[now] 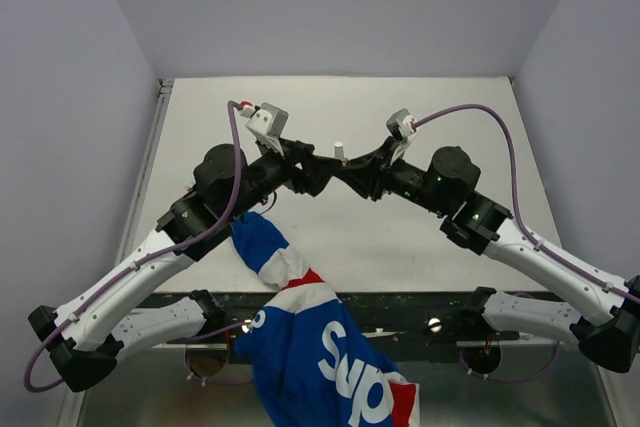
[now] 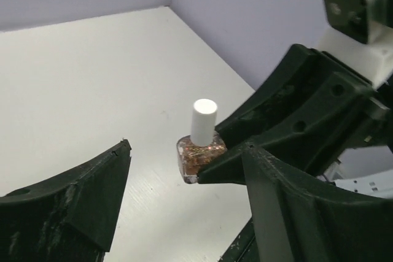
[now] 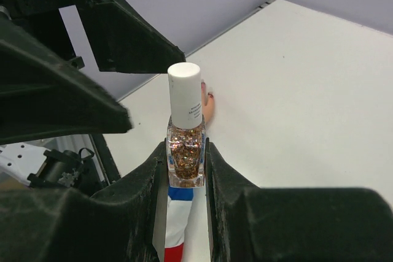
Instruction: Paint the nails
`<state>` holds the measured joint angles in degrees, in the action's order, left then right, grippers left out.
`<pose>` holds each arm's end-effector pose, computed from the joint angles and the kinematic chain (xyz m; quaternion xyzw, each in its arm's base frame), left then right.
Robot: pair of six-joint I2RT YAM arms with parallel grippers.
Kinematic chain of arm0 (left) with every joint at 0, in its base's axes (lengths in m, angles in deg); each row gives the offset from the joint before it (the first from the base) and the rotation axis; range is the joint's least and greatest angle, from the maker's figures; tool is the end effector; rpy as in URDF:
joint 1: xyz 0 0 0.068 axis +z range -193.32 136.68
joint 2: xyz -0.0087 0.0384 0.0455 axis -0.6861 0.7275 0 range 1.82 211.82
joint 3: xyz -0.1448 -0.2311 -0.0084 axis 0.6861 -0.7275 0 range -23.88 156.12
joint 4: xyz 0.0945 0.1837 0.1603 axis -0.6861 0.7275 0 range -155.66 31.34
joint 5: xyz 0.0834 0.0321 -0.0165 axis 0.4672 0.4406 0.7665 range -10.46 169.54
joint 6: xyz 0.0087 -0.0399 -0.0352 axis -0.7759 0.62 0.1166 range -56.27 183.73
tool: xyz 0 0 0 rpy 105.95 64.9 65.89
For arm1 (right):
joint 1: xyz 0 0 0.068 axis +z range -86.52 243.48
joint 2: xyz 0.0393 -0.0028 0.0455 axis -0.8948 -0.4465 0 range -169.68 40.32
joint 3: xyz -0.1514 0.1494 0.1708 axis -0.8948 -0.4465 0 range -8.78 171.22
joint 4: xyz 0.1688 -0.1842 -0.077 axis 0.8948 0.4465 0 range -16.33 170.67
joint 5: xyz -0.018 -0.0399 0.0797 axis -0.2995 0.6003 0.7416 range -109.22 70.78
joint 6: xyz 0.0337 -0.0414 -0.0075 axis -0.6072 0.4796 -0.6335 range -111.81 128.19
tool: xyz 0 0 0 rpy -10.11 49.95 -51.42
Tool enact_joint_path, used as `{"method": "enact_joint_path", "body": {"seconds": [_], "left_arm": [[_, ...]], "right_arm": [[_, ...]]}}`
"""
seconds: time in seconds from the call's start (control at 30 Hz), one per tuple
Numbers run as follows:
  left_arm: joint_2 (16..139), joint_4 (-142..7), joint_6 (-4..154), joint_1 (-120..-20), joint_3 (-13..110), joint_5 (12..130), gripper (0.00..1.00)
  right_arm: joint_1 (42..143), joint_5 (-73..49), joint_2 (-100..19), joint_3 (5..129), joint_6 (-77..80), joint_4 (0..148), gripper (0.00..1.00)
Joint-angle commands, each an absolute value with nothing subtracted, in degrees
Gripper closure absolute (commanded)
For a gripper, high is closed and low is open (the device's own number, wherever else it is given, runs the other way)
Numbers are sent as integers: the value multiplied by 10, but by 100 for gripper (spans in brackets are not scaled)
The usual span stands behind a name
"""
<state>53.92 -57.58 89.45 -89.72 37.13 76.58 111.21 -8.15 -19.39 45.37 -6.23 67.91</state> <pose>0.1367 -0.1461 0.4206 0.1440 0.6871 -0.4337 0.5649 0.1600 0.1862 0.3779 -0.2668 0.6535 0.4222 0.5688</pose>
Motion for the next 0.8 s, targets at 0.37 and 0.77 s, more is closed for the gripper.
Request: {"method": "enact_joint_path", "body": {"seconds": [0.37,0.77], "left_arm": [[623,-595,926,-910,431,861,36],[674,-583,934,-918,453,839,48]], "right_arm": [[1128,-171,-203,450,-31,700,99],[1131,-190,-210,446,-21,702,99]]}}
